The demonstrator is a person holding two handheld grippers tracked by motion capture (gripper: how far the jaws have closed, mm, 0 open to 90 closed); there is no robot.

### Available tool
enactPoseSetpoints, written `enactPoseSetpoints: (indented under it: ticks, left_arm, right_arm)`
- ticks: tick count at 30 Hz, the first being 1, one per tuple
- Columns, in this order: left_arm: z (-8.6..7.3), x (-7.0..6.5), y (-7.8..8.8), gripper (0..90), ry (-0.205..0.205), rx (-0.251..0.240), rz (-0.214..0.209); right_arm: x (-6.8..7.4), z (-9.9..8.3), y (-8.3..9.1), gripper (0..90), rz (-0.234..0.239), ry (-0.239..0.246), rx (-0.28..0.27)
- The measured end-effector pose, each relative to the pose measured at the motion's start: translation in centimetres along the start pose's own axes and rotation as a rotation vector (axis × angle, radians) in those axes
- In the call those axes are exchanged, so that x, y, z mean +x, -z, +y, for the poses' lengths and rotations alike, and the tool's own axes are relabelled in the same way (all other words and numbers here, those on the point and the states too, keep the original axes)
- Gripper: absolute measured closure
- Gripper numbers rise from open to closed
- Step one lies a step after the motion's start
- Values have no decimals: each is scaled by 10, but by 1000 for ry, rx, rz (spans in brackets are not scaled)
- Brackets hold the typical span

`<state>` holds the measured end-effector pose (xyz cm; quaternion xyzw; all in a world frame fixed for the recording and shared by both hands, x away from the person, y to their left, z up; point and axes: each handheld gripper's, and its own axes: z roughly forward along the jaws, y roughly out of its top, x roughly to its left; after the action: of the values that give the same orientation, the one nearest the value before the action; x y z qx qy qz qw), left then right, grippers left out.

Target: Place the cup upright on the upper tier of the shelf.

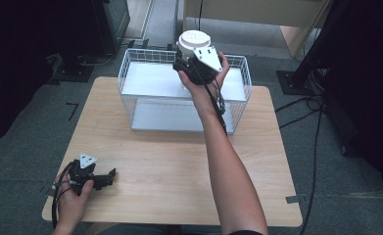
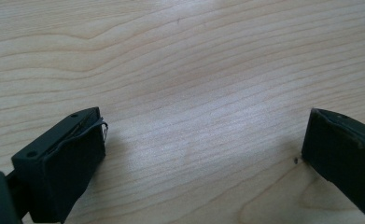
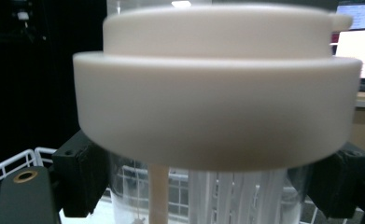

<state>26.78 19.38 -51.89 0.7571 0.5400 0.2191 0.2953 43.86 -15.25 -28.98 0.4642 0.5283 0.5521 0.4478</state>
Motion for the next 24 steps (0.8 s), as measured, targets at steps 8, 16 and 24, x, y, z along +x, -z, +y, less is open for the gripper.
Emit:
enactPoseSetpoints:
  ticks: [8, 16, 24]
  left_arm:
    - [0, 0, 0, 0, 0, 0, 0]
    - [0, 0, 0, 0, 0, 0, 0]
    - [0, 0, 0, 0, -4, 3, 0]
  right_arm:
    - [-7, -4, 4, 28, 30, -10, 46]
    - [-17, -15, 22, 21, 57, -21, 52]
    - [-30, -35, 45, 21, 68, 12, 77]
